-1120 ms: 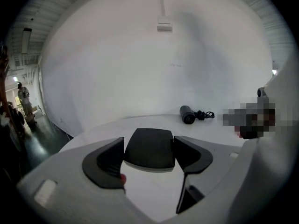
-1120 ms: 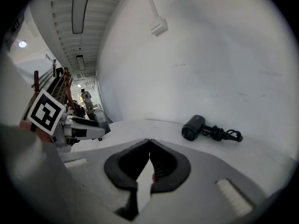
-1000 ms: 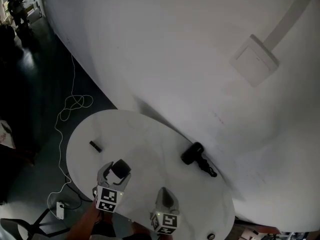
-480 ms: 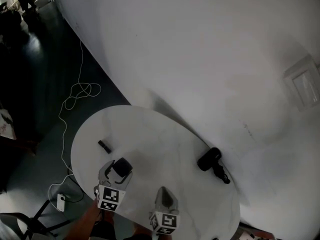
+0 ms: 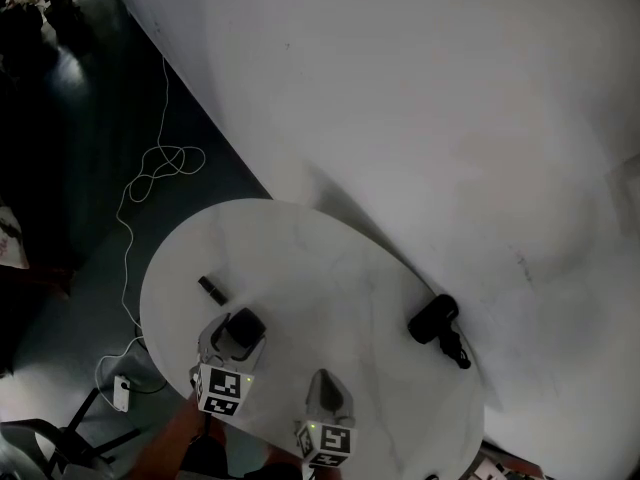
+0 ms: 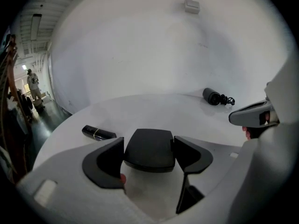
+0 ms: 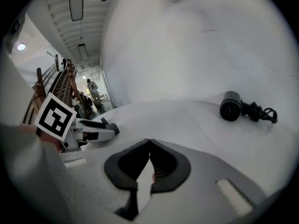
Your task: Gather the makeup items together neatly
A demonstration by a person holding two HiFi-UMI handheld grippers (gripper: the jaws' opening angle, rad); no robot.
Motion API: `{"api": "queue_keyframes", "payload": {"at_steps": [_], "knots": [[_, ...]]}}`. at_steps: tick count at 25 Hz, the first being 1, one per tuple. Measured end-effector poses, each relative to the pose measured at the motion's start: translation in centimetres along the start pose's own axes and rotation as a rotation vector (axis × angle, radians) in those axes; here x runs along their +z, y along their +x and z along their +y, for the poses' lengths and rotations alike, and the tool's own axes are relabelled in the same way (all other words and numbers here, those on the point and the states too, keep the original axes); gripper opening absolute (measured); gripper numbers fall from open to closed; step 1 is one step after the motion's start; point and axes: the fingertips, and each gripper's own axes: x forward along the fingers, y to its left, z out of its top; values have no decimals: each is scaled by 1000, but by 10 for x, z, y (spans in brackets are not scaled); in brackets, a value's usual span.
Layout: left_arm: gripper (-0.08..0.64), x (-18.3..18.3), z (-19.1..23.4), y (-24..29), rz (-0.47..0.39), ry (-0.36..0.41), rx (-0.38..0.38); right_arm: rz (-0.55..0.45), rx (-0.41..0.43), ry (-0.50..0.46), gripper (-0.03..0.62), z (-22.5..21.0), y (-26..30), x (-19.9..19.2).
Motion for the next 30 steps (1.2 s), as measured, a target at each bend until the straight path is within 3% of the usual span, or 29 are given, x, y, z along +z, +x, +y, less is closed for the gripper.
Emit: {"api": "queue_keyframes", "payload": {"at_steps": [20,26,30], "knots": [[353,3,-4,0,4,3,-24,-8,-6,-1,5,-2,-8,0],[353,30,-1,-18,-57,24,-16,-42,-18,-9,5,0,-22,11],[352,63,-9,-38,-141,45,-28,-84,-42,-10,5,-2,-40,30]]}}
